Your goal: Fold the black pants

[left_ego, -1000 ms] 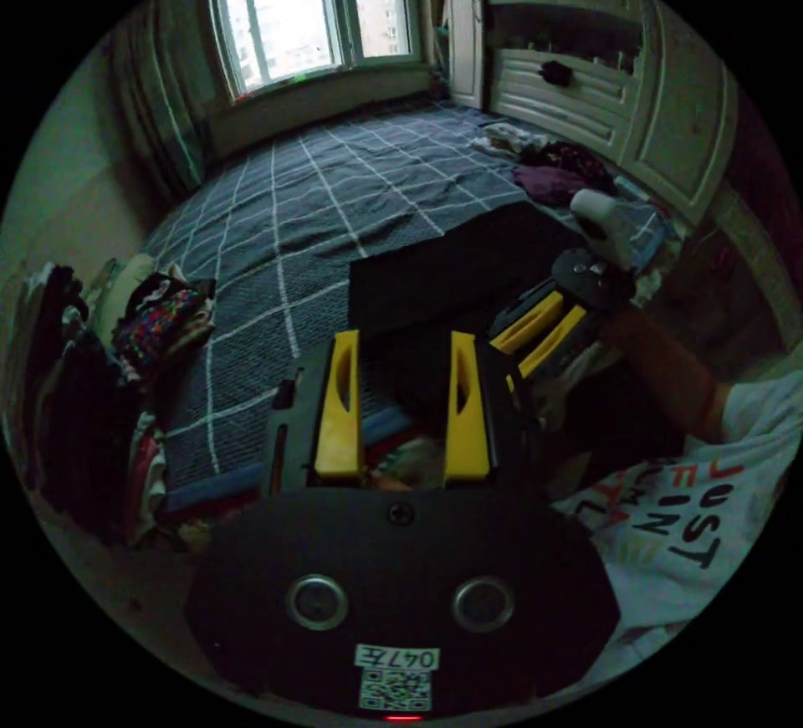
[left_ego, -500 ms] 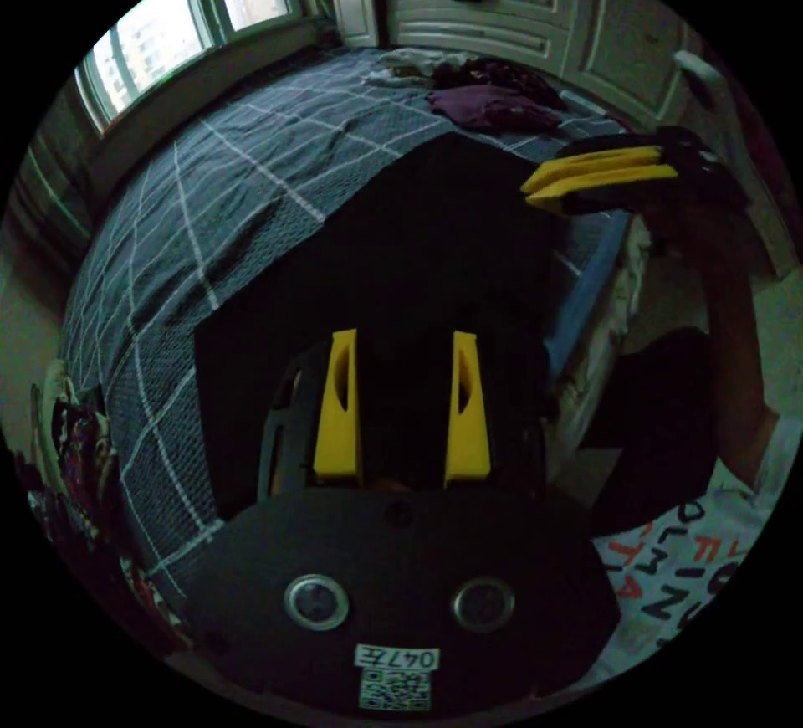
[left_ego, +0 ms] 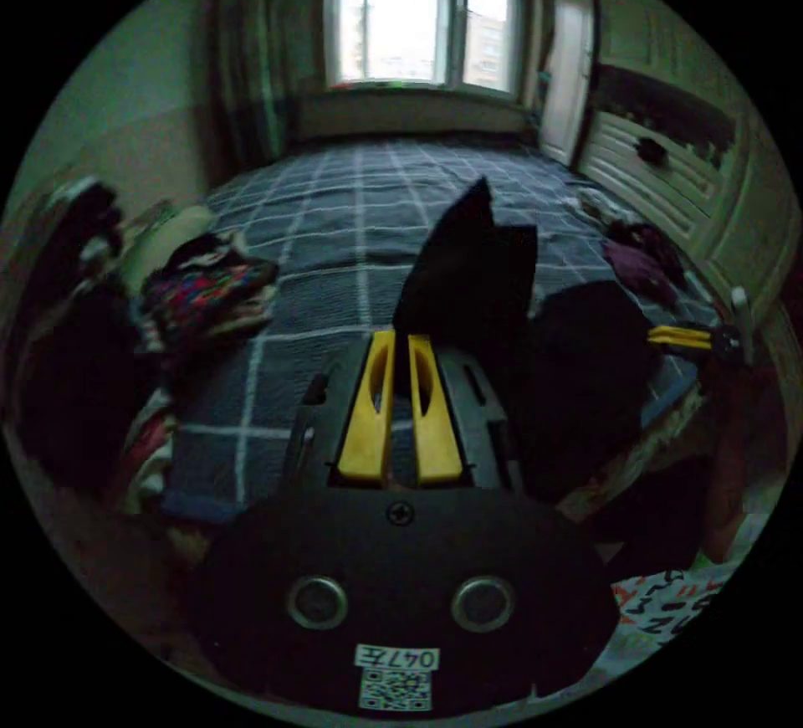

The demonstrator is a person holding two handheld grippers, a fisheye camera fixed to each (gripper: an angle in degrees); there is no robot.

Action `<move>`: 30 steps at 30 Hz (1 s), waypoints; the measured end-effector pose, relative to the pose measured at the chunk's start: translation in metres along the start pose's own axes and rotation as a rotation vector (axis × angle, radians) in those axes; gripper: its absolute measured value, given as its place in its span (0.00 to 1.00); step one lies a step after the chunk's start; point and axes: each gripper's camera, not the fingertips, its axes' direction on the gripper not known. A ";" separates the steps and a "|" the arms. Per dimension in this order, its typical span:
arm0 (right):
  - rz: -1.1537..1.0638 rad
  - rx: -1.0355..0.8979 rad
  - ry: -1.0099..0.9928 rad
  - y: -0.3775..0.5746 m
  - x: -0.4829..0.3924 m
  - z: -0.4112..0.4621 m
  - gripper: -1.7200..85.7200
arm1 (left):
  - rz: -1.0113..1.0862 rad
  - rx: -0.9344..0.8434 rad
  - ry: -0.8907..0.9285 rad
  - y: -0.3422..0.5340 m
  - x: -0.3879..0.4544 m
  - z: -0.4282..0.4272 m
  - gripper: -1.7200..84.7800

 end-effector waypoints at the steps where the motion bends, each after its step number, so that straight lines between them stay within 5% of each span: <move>1: 0.009 0.009 -0.007 -0.004 -0.003 0.000 0.05 | -0.023 -0.004 -0.045 0.007 -0.011 -0.003 0.04; 7: -0.016 0.096 -0.043 -0.028 -0.031 -0.006 0.08 | -0.210 -0.116 -0.360 0.065 -0.102 -0.012 0.09; 11: -0.087 0.115 -0.063 -0.047 -0.056 -0.003 0.08 | -0.270 -0.023 -0.191 0.089 -0.149 -0.040 0.12; 20: -0.222 0.160 -0.145 -0.091 -0.108 0.016 0.09 | 0.056 -0.187 0.067 0.072 -0.115 0.027 0.22; 26: -0.225 0.075 -0.149 -0.106 -0.113 0.037 0.08 | 0.124 -0.469 0.091 0.055 -0.107 0.117 0.10; 30: -0.217 0.027 -0.190 -0.109 -0.115 0.051 0.06 | 0.170 -0.395 0.097 0.069 -0.110 0.102 0.02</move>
